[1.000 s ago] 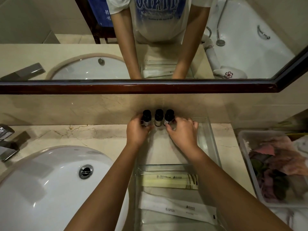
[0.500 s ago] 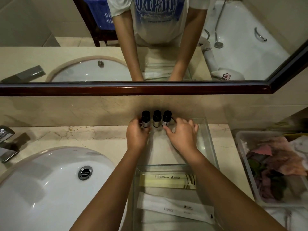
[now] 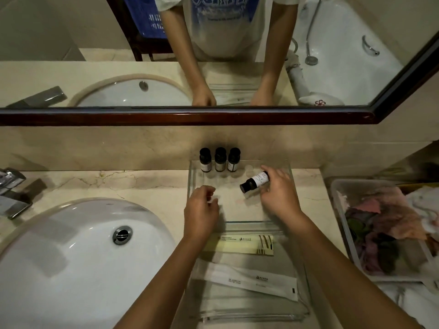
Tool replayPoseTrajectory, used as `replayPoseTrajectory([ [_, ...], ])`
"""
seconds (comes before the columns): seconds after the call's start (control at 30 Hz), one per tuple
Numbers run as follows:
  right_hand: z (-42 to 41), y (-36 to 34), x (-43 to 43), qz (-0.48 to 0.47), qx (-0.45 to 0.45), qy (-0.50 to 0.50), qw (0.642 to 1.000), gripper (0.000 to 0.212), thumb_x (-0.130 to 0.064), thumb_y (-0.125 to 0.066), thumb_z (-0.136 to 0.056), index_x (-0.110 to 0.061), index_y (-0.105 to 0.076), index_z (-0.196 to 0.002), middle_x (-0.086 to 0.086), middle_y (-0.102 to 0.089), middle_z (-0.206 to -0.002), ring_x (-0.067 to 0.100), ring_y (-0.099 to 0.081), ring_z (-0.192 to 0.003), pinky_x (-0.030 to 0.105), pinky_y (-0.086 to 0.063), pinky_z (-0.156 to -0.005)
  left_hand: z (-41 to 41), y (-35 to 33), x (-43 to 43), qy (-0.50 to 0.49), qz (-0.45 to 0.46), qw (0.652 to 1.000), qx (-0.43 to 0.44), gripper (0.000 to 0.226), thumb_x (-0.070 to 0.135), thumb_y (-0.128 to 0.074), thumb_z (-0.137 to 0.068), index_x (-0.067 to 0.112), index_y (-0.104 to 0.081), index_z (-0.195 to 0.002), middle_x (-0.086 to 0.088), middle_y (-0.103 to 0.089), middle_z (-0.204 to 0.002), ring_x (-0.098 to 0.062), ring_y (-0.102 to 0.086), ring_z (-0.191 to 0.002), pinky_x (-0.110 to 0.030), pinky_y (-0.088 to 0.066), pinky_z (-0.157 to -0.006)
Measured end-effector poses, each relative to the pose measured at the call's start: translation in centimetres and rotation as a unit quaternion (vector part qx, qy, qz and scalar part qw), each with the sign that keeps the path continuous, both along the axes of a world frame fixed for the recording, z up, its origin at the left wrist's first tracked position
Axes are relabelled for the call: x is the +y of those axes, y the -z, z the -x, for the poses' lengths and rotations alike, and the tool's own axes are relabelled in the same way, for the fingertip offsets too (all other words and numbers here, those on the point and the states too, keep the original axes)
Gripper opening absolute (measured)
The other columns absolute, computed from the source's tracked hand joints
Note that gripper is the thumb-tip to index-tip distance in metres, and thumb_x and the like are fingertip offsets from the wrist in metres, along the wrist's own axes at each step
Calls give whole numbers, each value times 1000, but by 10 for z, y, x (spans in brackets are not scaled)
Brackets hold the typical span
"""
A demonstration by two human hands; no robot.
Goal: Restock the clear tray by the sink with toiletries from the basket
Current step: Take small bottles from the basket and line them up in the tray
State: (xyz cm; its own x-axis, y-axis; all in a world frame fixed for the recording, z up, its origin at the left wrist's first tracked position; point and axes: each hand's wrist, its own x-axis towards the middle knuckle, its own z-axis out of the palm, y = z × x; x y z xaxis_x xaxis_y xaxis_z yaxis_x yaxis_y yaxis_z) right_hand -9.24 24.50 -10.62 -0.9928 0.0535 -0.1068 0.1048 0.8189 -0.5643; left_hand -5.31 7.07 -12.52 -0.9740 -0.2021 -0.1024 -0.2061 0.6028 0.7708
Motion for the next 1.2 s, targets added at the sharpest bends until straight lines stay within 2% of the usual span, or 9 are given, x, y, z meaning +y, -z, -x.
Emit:
replayPoseTrajectory([
  [0.13, 3, 5, -4, -134, 30, -82, 987, 49, -11, -55, -87, -26, -50, -134, 4, -42, -140, 26, -28, -132, 37, -24, -108, 16, -2, 21, 115, 82, 990, -10, 44, 17, -57, -90, 14, -48, -133, -4, -51, -133, -21, -42, -125, -28, -36, -102],
  [0.23, 8, 6, -5, -187, 61, -139, 971, 44, -16, -56, -89, -23, -50, -133, 3, -49, -129, 25, -36, -120, 34, -30, -99, 25, -4, 33, 153, 143, 978, -11, 46, 21, -54, -92, 14, -43, -136, -4, -44, -137, -21, -33, -128, -27, -32, -103],
  [0.33, 14, 4, -1, -210, 48, -180, 960, 45, -23, -56, -90, -21, -47, -134, 2, -51, -127, 23, -39, -117, 32, -31, -94, 30, -2, 38, 129, 109, 986, -2, 41, 21, -57, -91, 13, -48, -130, -4, -51, -129, -20, -41, -121, -27, -37, -98],
  [0.4, 13, 2, 1, -183, 61, -159, 968, 44, -28, -55, -91, -21, -47, -134, 3, -54, -124, 23, -42, -114, 32, -32, -92, 29, -3, 40, 86, 29, 996, 3, 36, 20, -57, -91, 14, -51, -126, -1, -58, -112, -16, -53, -107, -23, -43, -85],
  [0.47, 11, 1, -2, -79, 87, -73, 990, 42, -30, -56, -91, -17, -52, -130, 4, -58, -119, 24, -48, -110, 33, -36, -90, 27, -6, 41, 41, -27, 999, 5, 33, 17, -55, -92, 13, -51, -124, 3, -57, -97, -14, -58, -91, -22, -45, -75],
  [0.63, 21, 8, -13, 142, 72, 86, 984, 31, -26, -66, -86, -14, -59, -114, 4, -64, -107, 16, -59, -88, 32, -50, -73, 26, -3, 37, 15, -19, 1000, 7, 30, 9, -52, -92, 12, -55, -122, -2, -61, -102, -18, -60, -96, -24, -47, -81],
  [0.73, 25, 11, -19, 165, 66, 94, 980, 28, -28, -65, -85, -15, -58, -109, 4, -66, -102, 19, -62, -88, 41, -55, -78, 29, 0, 38, 51, 26, 998, 27, 32, 5, -50, -92, 9, -59, -122, -6, -61, -120, -18, -56, -109, -20, -41, -89],
  [0.9, 33, 11, -24, 155, 56, 69, 984, 35, -28, -64, -86, -14, -56, -117, 5, -65, -107, 19, -62, -91, 34, -53, -76, 30, 0, 42, 151, 110, 982, 30, 39, 9, -45, -94, 11, -51, -133, -6, -54, -135, -21, -42, -127, -24, -31, -104],
  [1.2, 35, 13, -26, 143, 43, 49, 988, 33, -24, -63, -88, -13, -54, -118, 6, -67, -103, 19, -64, -90, 27, -49, -72, 37, 0, 52, 212, 118, 970, 34, 52, -4, -43, -87, 7, -45, -138, -11, -48, -141, -29, -40, -127, -25, -26, -105],
])
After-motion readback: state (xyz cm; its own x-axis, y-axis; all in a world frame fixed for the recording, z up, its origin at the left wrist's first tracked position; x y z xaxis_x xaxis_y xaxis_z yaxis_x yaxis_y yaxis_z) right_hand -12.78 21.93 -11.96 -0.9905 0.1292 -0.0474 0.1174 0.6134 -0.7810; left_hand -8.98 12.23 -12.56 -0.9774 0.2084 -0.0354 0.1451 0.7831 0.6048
